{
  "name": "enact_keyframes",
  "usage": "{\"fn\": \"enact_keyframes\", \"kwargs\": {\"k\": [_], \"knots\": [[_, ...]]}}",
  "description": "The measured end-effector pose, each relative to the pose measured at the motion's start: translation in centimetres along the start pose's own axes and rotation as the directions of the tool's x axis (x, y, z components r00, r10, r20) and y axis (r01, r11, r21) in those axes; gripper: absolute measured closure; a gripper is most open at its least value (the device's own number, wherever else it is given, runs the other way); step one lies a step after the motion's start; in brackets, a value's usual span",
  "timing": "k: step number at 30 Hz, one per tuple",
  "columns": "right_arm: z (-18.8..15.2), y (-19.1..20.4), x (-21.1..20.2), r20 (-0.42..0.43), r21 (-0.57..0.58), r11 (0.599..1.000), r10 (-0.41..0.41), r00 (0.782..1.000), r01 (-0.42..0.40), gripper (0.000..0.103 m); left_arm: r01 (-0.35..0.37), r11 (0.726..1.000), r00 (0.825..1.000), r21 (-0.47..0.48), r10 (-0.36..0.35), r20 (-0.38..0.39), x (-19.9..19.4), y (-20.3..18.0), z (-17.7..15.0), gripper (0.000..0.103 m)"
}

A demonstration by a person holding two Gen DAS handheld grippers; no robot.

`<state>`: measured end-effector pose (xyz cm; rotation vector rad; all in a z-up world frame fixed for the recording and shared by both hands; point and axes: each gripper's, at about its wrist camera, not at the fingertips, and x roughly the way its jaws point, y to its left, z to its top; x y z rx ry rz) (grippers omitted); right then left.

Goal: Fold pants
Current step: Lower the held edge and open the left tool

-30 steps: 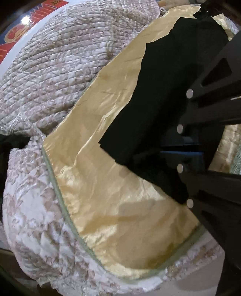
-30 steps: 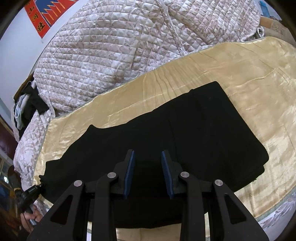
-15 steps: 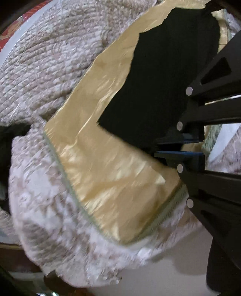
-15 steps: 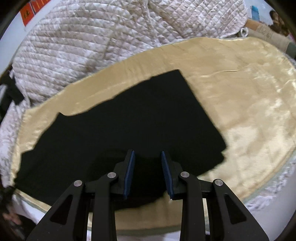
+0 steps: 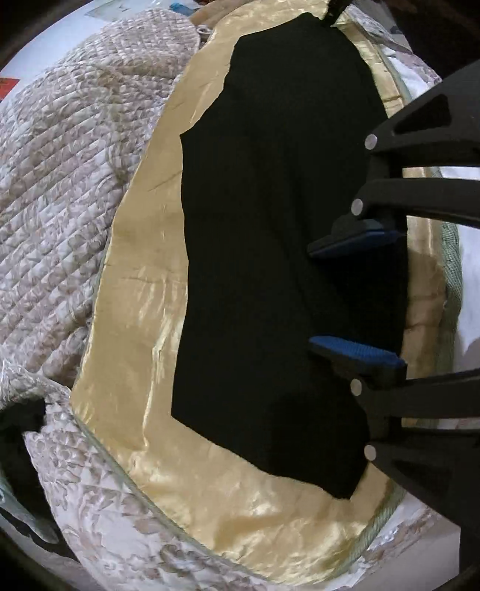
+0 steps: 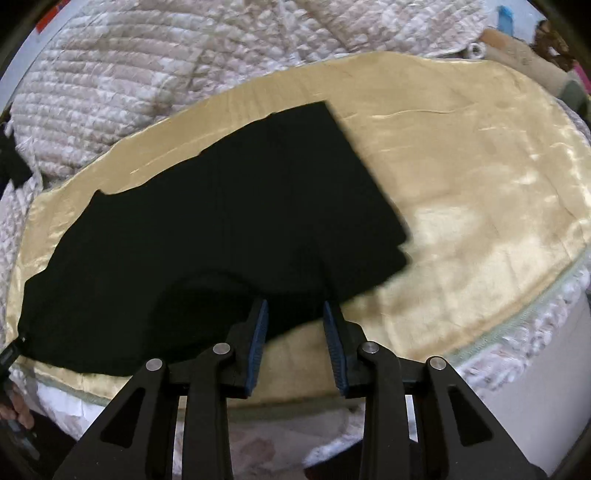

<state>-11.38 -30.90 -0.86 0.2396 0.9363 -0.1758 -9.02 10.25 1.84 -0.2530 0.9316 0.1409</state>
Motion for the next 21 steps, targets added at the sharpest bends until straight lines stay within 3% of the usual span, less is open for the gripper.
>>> {"fn": "enact_keyframes", "kwargs": {"k": [4, 7, 9, 13, 15, 18, 21], "knots": [[0.9, -0.4, -1.9, 0.07, 0.018, 0.999, 0.026, 0.997, -0.027, 0.071, -0.022, 1.0, 0.999, -0.009, 0.022, 0.026, -0.5, 0.7, 1.7, 0.056], [2.8, 1.2, -2.4, 0.122, -0.047, 0.997, 0.059, 0.991, -0.053, 0.071, -0.054, 0.998, 0.998, -0.014, 0.054, 0.038, 1.3, 1.6, 4.2, 0.053], [4.5, 2.7, -1.4, 0.114, -0.093, 0.991, 0.105, 0.988, -0.094, 0.068, -0.094, 0.995, 0.995, -0.023, 0.094, -0.025, 4.0, 2.8, 5.3, 0.054], [7.4, 4.6, 3.0, 0.026, -0.165, 0.984, 0.068, 0.997, -0.063, 0.063, -0.18, 0.983, 0.983, 0.027, 0.179, 0.029, 4.8, 2.5, 7.6, 0.053], [8.4, 4.7, 4.2, 0.032, -0.165, 0.986, 0.04, 0.999, -0.034, 0.063, -0.219, 0.976, 0.975, 0.016, 0.219, 0.025, 5.6, 3.0, 8.4, 0.053], [8.6, 5.1, 3.4, 0.072, -0.134, 0.989, 0.079, 0.994, -0.069, 0.063, -0.185, 0.982, 0.98, -0.025, 0.187, 0.063, 4.4, 2.8, 8.0, 0.054], [7.3, 6.8, 2.7, 0.093, -0.177, 0.976, 0.148, 0.985, -0.13, 0.056, -0.084, 0.996, 0.99, 0.009, 0.082, 0.119, 2.1, 0.3, 6.1, 0.053]]}}
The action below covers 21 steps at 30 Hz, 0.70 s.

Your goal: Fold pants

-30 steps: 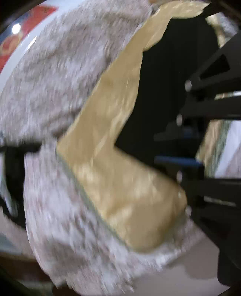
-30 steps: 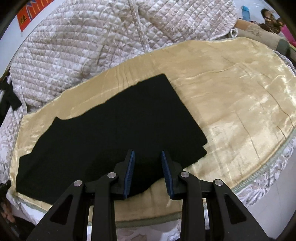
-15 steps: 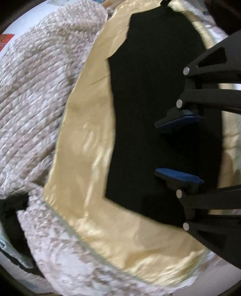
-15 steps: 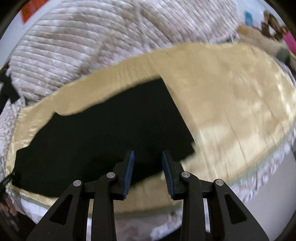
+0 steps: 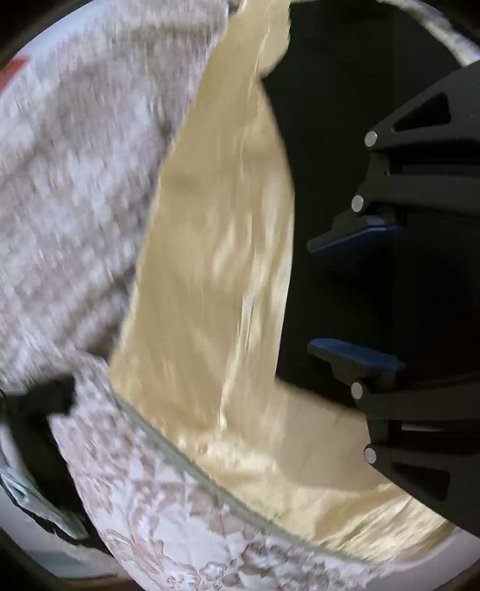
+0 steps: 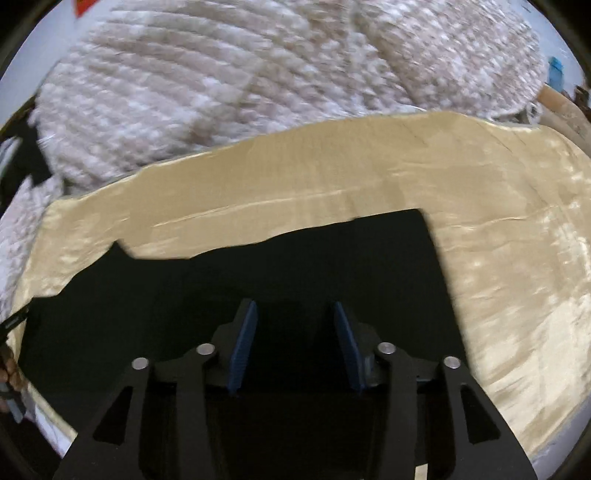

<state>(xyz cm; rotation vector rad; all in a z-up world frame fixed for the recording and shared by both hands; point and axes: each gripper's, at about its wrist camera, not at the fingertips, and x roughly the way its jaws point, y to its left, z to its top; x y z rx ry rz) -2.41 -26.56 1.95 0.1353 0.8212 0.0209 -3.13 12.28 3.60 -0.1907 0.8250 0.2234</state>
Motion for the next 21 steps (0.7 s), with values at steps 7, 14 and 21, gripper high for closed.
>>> {"fn": "enact_keyframes", "kwargs": {"k": [7, 14, 21], "knots": [[-1.9, 7.0, -1.1, 0.016, -0.202, 0.973, 0.119, 0.993, -0.113, 0.052, 0.118, 0.982, 0.993, 0.147, -0.117, -0.012, -1.6, -6.5, -3.5, 0.053], [-6.8, 14.8, -2.7, -0.109, -0.519, 0.778, 0.352, 0.93, -0.355, 0.052, 0.093, 0.989, 0.996, 0.112, -0.09, -0.026, -2.1, -5.8, -5.2, 0.053], [-9.9, 17.7, -2.0, -0.189, -0.662, 0.647, 0.344, 0.92, -0.378, 0.07, 0.084, 0.995, 0.996, 0.045, -0.082, -0.033, -2.9, -3.8, -6.2, 0.053]]}}
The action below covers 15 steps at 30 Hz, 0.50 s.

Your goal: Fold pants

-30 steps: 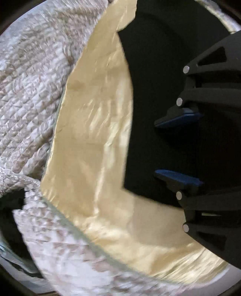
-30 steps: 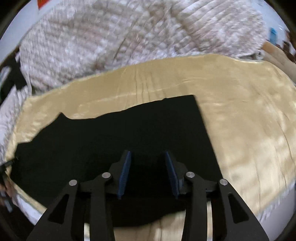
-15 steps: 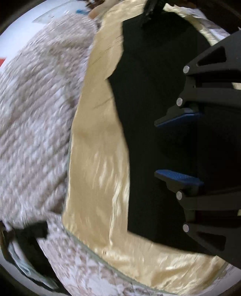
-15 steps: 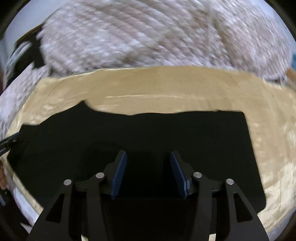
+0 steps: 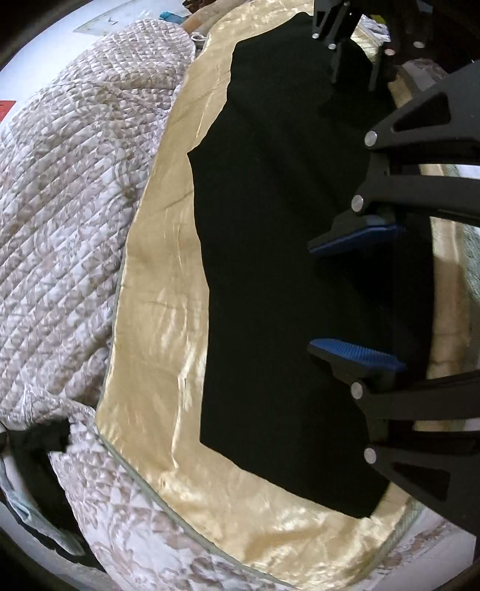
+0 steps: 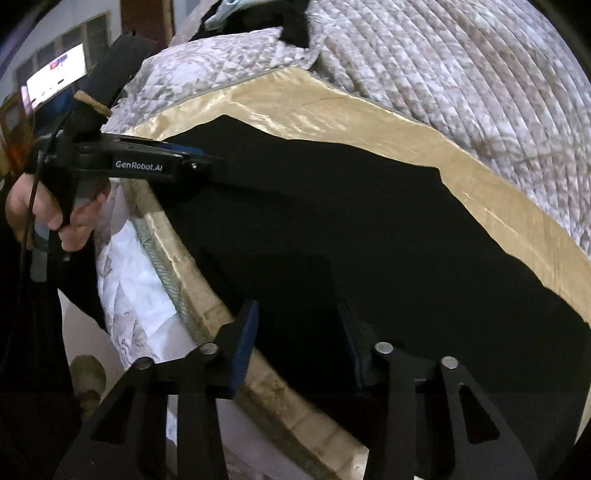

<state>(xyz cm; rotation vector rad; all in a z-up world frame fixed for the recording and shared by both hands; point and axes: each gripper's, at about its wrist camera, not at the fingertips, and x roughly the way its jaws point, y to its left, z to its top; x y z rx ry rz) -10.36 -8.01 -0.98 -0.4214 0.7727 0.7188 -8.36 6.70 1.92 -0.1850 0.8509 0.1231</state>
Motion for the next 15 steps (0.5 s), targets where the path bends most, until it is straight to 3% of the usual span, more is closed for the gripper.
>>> {"fn": "enact_keyframes", "kwargs": {"k": [3, 4, 5, 15], "knots": [[0.0, 1.2, 0.2, -0.001, -0.058, 0.998, -0.01, 1.0, 0.01, 0.082, -0.002, 1.0, 1.0, -0.021, 0.002, 0.002, -0.4, 0.6, -0.4, 0.053], [-0.3, 1.6, 0.0, -0.004, -0.076, 0.997, -0.009, 1.0, 0.008, 0.094, -0.004, 1.0, 1.0, -0.03, 0.004, 0.0, -0.4, 0.9, -0.5, 0.053], [-0.4, 1.8, 0.1, -0.009, -0.08, 0.997, -0.004, 1.0, 0.003, 0.099, -0.007, 0.999, 1.0, -0.036, 0.007, 0.0, -0.5, 1.1, -0.6, 0.053], [-1.1, 0.3, -1.8, -0.007, -0.014, 0.993, 0.12, 0.993, -0.12, 0.103, -0.054, 0.984, 0.997, -0.17, 0.061, 0.036, -2.0, 4.7, -2.0, 0.053]]}}
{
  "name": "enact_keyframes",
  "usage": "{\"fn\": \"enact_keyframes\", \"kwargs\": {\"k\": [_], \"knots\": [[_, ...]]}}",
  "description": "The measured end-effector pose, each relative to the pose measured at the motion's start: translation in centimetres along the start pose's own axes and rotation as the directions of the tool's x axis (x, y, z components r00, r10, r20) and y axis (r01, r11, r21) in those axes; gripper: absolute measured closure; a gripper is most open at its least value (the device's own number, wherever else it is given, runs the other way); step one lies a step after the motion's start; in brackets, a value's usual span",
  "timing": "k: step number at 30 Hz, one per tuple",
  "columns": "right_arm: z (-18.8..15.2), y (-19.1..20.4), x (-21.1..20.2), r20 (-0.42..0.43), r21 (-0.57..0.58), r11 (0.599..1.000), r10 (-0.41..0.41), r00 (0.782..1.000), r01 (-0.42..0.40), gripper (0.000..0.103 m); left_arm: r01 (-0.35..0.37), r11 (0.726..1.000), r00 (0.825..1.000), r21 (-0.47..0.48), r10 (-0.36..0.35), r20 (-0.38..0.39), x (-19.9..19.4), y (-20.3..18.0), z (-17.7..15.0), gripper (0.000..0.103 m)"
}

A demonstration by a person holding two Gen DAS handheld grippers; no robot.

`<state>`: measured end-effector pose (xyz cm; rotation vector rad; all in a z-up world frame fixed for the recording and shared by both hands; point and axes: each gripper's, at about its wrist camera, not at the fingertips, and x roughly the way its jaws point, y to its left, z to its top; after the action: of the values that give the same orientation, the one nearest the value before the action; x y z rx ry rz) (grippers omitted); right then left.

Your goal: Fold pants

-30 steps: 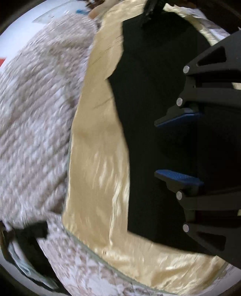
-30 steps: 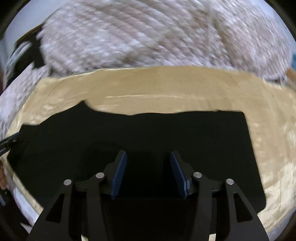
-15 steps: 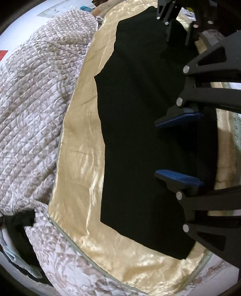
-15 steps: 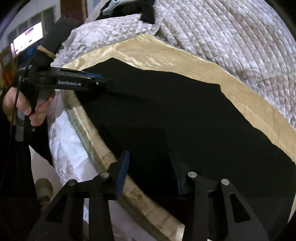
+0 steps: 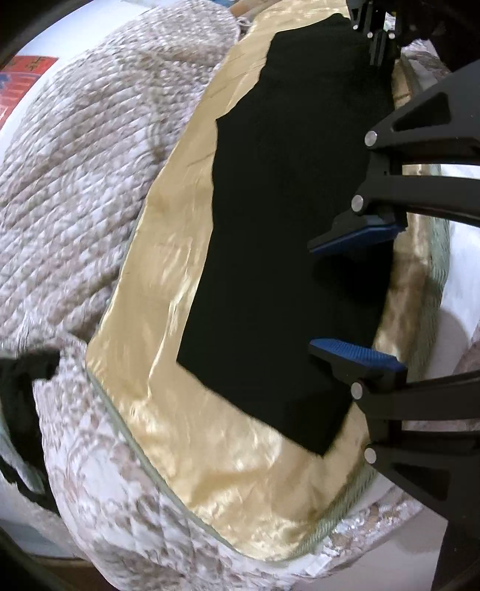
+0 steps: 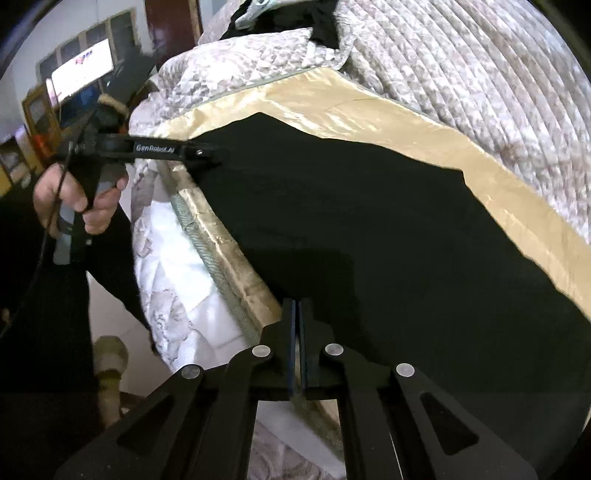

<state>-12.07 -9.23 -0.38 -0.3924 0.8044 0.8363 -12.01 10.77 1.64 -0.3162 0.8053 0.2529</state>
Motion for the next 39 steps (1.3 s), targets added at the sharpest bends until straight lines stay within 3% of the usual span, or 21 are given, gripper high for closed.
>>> {"fn": "enact_keyframes", "kwargs": {"k": [3, 5, 6, 7, 8, 10, 11, 14, 16, 19, 27, 29, 32, 37, 39], "knots": [[0.4, -0.9, -1.3, 0.078, 0.061, 0.998, 0.025, 0.997, -0.029, 0.101, -0.053, 0.999, 0.999, 0.009, 0.052, 0.012, 0.2, 0.2, 0.1, 0.053], [0.8, -1.6, -2.0, 0.139, 0.109, 0.993, 0.04, 0.99, -0.055, 0.091, -0.09, 0.996, 0.996, 0.024, 0.09, 0.007, 0.7, 0.2, -0.1, 0.053], [0.9, -1.9, -2.3, 0.165, 0.132, 0.99, 0.027, 0.986, -0.049, 0.078, -0.1, 0.994, 0.995, 0.034, 0.1, 0.008, 0.8, 0.1, -0.1, 0.053], [0.9, -2.2, -2.3, 0.173, 0.154, 0.988, 0.005, 0.985, -0.032, 0.066, -0.107, 0.993, 0.994, 0.041, 0.107, 0.011, 0.9, 0.0, -0.1, 0.053], [1.0, -2.6, -1.6, 0.135, 0.18, 0.984, -0.039, 0.99, 0.014, 0.062, -0.107, 0.993, 0.994, 0.04, 0.106, 0.015, 0.8, 0.1, 0.1, 0.053], [0.6, -3.3, 0.6, 0.003, 0.196, 0.977, -0.088, 0.996, 0.086, 0.062, -0.107, 0.994, 0.993, -0.012, 0.108, 0.037, 0.2, 1.1, 0.3, 0.053], [0.3, -3.5, 1.1, -0.013, 0.208, 0.974, -0.089, 0.996, 0.09, 0.062, -0.11, 0.993, 0.993, -0.048, 0.112, 0.048, -0.2, 1.9, 0.4, 0.053], [0.5, -3.5, -0.5, 0.068, 0.236, 0.97, -0.081, 0.994, 0.063, 0.062, -0.08, 0.981, 0.994, -0.174, 0.092, 0.064, -1.2, 4.8, 0.3, 0.053], [0.5, -4.1, -0.8, 0.083, 0.261, 0.962, -0.1, 0.991, 0.075, 0.062, -0.022, 0.975, 0.997, -0.221, 0.037, 0.066, -1.5, 5.9, -0.1, 0.053], [0.5, -4.6, -0.5, 0.07, 0.289, 0.954, -0.103, 0.992, 0.079, 0.062, 0.014, 0.971, 0.998, -0.238, 0.001, 0.065, -1.5, 6.5, -0.9, 0.053], [0.7, -3.4, 0.1, 0.064, 0.22, 0.973, -0.089, 0.994, 0.073, 0.062, -0.055, 0.967, 0.994, -0.247, 0.077, 0.079, -0.1, 7.5, -0.6, 0.051], [0.6, -3.5, 0.1, 0.06, 0.231, 0.97, -0.095, 0.994, 0.079, 0.062, -0.042, 0.971, 0.995, -0.237, 0.061, 0.075, 0.2, 7.2, -0.5, 0.043], [0.5, -3.8, 0.0, 0.059, 0.243, 0.966, -0.1, 0.993, 0.083, 0.062, -0.031, 0.978, 0.995, -0.204, 0.049, 0.083, 0.2, 6.4, -0.8, 0.043], [0.6, -3.7, -0.1, 0.062, 0.231, 0.97, -0.095, 0.994, 0.078, 0.062, 0.141, 0.95, 0.987, -0.28, -0.112, 0.115, -0.2, 7.3, -1.0, 0.044], [0.7, -3.6, 0.0, 0.06, 0.224, 0.972, -0.093, 0.994, 0.077, 0.062, 0.176, 0.935, 0.982, -0.307, -0.144, 0.123, 0.1, 7.7, -0.9, 0.044]]}}
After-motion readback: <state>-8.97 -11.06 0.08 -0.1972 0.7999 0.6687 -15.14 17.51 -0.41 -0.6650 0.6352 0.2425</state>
